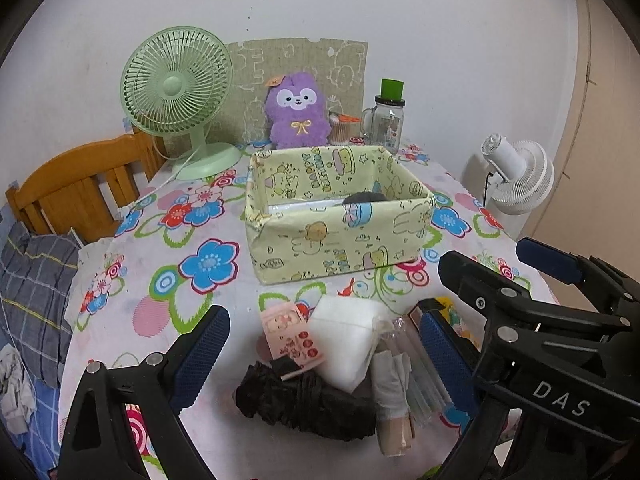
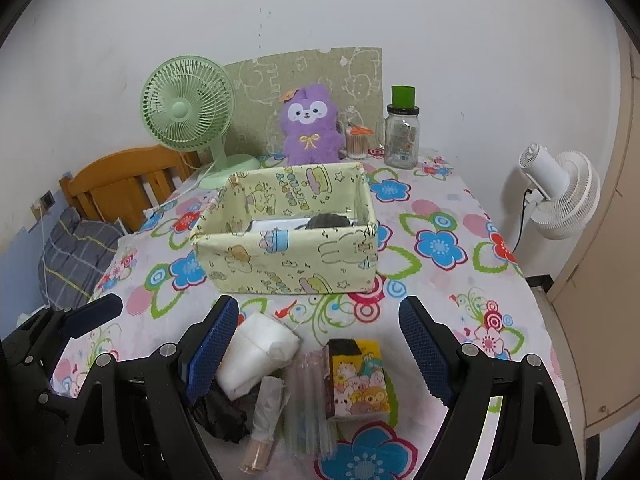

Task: Organize soft objects
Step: 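Open both tools and pull them back out of the fabric box, then grasp the yellow cartoon-printed box with the right tool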

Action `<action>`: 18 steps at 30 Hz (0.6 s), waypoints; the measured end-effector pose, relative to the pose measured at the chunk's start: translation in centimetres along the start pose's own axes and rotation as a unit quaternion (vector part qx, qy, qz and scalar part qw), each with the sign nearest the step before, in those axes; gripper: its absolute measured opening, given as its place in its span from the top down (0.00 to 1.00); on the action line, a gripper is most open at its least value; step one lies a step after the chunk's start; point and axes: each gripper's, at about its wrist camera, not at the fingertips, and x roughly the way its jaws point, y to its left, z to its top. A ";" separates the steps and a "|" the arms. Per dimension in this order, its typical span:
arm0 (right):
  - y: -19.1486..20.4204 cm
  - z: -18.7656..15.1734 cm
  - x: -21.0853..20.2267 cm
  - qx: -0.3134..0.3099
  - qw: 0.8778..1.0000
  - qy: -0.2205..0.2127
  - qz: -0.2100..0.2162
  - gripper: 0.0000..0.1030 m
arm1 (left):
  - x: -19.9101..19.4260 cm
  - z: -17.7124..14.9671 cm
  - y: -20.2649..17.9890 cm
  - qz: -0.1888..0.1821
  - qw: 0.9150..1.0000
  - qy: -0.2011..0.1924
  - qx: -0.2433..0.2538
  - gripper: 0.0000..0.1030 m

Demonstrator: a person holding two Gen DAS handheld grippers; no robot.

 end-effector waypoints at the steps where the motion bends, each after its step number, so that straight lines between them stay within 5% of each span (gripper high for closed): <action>1: 0.0 -0.2 0.0 0.000 1.000 0.001 0.000 0.18 | 0.0 -0.2 0.0 -0.001 1.000 0.001 0.000 0.06; 18: -0.4 -2.3 1.3 -0.002 1.000 0.015 -0.016 0.18 | 1.8 -2.3 -0.2 -0.010 1.000 0.019 0.005 0.06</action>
